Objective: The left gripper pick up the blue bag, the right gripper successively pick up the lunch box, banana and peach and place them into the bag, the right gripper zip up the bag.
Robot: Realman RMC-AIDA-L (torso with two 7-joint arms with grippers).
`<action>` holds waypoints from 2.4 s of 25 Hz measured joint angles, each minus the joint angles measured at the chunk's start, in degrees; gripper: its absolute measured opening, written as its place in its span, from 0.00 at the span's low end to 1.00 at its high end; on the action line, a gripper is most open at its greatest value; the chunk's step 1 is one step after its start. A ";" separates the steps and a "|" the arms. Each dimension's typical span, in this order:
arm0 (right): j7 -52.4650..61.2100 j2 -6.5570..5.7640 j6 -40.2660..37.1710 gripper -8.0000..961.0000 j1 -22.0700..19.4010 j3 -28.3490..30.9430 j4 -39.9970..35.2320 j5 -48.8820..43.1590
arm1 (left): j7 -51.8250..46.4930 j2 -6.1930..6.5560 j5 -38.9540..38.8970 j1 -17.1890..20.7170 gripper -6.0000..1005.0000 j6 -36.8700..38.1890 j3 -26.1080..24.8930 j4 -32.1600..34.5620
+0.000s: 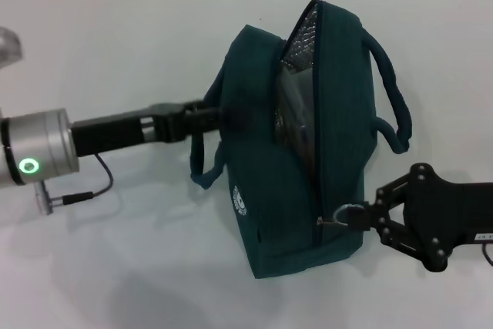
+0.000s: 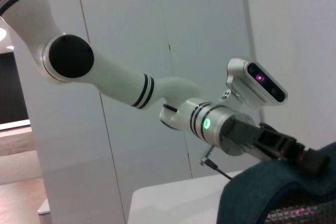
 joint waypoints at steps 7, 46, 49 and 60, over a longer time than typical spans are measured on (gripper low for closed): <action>-0.11 0.88 0.34 0.02 0.96 1.42 -0.13 1.58 | 6.34 0.02 -6.02 2.51 0.84 0.88 -2.24 -1.29; 0.77 1.66 11.03 0.02 12.07 -11.08 0.59 18.94 | 4.57 2.27 -3.57 8.33 0.89 6.01 -1.89 -1.24; 0.77 1.66 11.27 0.02 11.73 -11.17 0.65 19.06 | 4.17 1.31 -2.72 7.23 0.88 6.07 -1.83 -1.27; 0.70 1.66 11.42 0.02 11.97 -11.33 1.11 19.11 | 3.92 0.34 -2.47 5.99 0.88 6.19 -1.83 -1.36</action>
